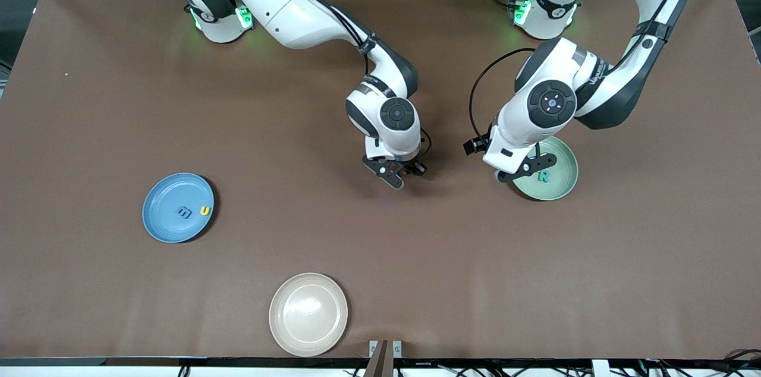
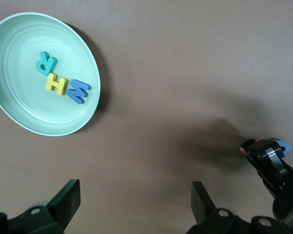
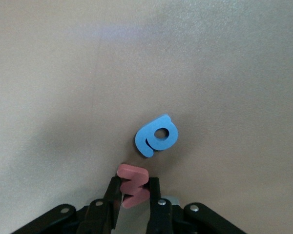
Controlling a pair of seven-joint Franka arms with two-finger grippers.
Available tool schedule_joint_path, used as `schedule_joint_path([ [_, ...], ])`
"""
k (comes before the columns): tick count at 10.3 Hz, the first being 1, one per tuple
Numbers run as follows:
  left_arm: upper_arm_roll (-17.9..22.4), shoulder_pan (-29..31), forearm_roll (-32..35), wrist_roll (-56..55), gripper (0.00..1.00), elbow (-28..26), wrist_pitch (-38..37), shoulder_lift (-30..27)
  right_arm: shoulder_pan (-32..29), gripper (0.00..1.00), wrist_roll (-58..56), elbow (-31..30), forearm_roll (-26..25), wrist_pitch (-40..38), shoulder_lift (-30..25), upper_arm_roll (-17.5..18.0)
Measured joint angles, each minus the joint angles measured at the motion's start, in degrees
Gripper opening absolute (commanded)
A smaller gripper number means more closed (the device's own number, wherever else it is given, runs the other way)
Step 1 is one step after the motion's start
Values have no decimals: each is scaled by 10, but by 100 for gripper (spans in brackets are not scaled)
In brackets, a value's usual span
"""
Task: Sort upper and lower case letters into plates
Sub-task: 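Grasp the pink w with the right gripper while the left gripper returns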
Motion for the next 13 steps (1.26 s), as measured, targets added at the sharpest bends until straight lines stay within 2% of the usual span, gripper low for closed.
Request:
schedule_joint_path([
  [4,0,-14,-1,-19,100,7,0,6,-23,0,-31,12,1,-13,-7,-1],
  [8,0,-23,-1,-31,100,8,0,12,-80,0,-98,15,1,-54,-22,20],
  [13,-2,-91,-2,-89,100,10,40,31,-190,0,-295,16,-1,-149,-40,19],
])
